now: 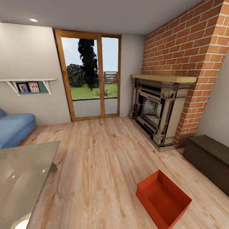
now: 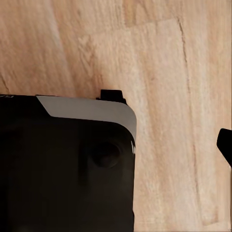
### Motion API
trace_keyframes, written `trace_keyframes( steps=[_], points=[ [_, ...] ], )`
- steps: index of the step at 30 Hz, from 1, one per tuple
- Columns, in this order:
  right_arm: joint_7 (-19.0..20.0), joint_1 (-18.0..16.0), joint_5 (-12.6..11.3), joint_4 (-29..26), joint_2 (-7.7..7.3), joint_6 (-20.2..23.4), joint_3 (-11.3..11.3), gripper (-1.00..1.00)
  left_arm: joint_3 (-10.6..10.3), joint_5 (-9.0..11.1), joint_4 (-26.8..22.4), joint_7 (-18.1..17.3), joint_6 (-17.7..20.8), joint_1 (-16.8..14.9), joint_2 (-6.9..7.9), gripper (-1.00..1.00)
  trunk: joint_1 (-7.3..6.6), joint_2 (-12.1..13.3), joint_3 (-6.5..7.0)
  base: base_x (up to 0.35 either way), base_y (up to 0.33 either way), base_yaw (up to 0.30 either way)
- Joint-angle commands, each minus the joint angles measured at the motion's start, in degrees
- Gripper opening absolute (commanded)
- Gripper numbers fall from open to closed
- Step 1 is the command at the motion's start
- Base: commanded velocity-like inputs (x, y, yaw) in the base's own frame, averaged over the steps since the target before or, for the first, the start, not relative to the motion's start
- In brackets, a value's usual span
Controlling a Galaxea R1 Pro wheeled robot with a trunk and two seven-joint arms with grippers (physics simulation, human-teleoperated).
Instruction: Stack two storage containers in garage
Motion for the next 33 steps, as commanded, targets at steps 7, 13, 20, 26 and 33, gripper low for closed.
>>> trace_keyframes(
  steps=[7,13,20,26,33],
  points=[
    [-0.03,-0.06,-0.54,0.18,0.05,-0.46,0.48,1.0,-0.02,0.57,0.09,-0.16,-0.18,-0.06,-0.01,1.0,0.03,-0.03,-0.06,0.322,0.0,0.08],
    [0.05,-0.06,-0.52,0.18,0.1,-0.41,0.48,1.0,-0.02,0.59,0.09,-0.16,-0.18,-0.06,-0.01,1.0,0.03,-0.03,-0.06,0.182,0.0,-0.214],
    [0.05,-0.06,-0.52,0.18,0.11,-0.4,0.48,1.0,0.01,0.63,0.09,-0.18,-0.18,-0.03,0.07,1.0,0.03,-0.03,-0.06,0.049,0.024,-0.248],
    [0.05,-0.06,-0.52,0.18,0.06,-0.4,0.48,1.0,-0.01,0.6,0.09,-0.24,-0.12,-0.06,0.08,1.0,0.03,-0.03,-0.06,0.227,0.17,-0.185],
    [0.05,-0.06,-0.52,0.18,0.11,-0.46,0.48,1.0,-0.02,0.6,0.09,-0.25,-0.11,-0.06,0.08,1.0,0.03,-0.03,-0.06,0.276,0.217,-0.045]
  ],
)
